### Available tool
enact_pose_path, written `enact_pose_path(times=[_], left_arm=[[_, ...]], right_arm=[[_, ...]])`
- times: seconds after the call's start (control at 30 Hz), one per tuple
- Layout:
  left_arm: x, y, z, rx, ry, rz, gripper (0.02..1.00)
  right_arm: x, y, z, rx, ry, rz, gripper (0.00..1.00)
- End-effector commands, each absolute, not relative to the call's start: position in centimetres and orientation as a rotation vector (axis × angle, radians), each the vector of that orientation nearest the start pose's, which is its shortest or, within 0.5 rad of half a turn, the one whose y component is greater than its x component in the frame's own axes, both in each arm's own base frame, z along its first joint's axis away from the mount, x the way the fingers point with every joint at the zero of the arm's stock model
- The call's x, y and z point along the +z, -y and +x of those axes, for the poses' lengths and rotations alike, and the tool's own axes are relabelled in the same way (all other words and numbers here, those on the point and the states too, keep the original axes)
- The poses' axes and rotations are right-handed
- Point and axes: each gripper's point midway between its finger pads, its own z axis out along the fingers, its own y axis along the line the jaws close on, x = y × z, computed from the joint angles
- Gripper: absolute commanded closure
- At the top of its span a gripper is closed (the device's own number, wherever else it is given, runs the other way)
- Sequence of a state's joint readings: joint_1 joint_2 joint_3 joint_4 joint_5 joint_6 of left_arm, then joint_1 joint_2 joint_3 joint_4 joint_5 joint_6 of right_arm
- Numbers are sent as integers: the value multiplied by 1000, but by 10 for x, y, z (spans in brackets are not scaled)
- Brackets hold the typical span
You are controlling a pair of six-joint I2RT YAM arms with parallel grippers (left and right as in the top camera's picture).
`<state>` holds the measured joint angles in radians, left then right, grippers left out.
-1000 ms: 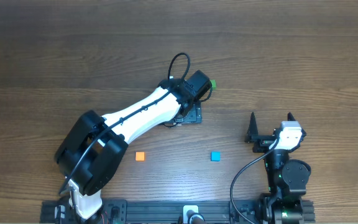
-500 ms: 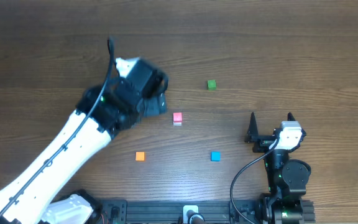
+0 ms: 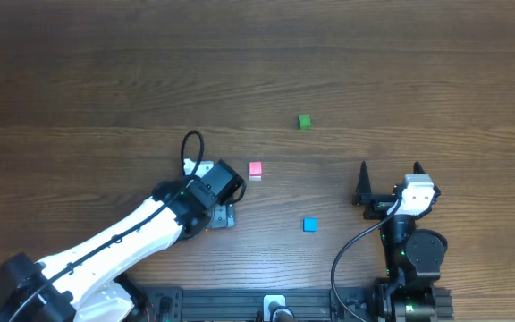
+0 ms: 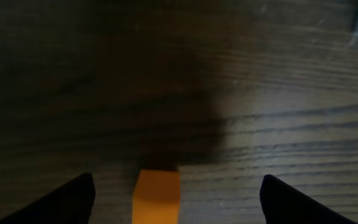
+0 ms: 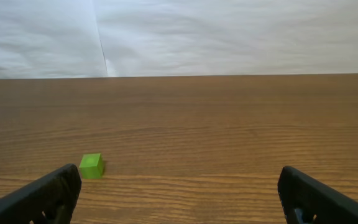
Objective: Stack Cubes
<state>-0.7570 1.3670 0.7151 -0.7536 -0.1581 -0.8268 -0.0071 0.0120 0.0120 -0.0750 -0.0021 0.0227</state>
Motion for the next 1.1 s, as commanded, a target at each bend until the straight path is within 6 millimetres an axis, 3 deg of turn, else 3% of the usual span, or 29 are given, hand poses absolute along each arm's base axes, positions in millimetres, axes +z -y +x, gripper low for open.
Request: enact_pose_path(times=[0.03,0.5,0.67,1.03,1.1], left_arm=[[28,146,185,-43,-2937,-139,161],[4,137,166,-42,-2987,-133,132],[4,137,166,-38,-2989,-127,209],[4,135,163,-27,-3002,-115,226],[3,135,163,-25,-3002,-116,277]], right_arm=[[156,1,246,15,-1646,19,9],[156,1,246,15,-1646,20,9],[156,1,246,15,-1646,20,7],[156,1,246,15,-1646,20,7],[156,1,246,15,-1646,19,7]])
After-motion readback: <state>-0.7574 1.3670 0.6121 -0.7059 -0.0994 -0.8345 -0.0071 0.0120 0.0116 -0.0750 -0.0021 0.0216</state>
